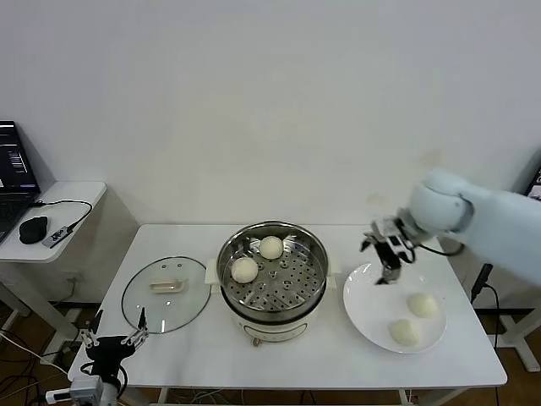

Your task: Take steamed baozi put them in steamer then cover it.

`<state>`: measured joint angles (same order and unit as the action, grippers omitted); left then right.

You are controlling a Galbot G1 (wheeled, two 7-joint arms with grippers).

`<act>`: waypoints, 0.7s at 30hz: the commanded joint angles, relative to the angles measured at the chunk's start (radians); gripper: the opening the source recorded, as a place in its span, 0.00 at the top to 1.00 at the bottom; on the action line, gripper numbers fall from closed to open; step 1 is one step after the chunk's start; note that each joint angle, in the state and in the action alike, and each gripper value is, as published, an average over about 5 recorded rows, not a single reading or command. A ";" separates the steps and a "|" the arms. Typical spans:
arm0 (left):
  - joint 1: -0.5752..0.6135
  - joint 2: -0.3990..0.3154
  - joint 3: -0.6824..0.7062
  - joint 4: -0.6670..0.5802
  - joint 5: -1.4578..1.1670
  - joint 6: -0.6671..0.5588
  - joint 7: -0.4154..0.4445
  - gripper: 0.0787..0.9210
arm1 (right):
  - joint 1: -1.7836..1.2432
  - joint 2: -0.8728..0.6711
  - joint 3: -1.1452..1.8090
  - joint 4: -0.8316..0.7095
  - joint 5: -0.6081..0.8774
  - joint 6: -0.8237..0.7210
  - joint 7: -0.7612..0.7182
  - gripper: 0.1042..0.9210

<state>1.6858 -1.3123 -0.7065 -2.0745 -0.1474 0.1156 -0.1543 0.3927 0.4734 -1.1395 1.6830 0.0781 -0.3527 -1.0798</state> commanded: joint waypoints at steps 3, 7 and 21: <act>0.003 0.000 0.013 0.005 0.009 0.001 0.000 0.12 | -0.313 -0.150 0.186 0.030 -0.154 0.045 -0.015 0.12; 0.002 -0.002 0.018 0.012 0.016 0.001 0.000 0.12 | -0.389 -0.146 0.225 0.016 -0.172 0.044 -0.016 0.12; 0.003 0.002 0.009 0.027 0.014 0.000 0.000 0.12 | -0.581 -0.075 0.354 -0.078 -0.223 0.047 -0.005 0.12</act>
<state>1.6882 -1.3106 -0.6988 -2.0491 -0.1331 0.1156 -0.1544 -0.0660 0.4000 -0.8605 1.6305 -0.1123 -0.3124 -1.0831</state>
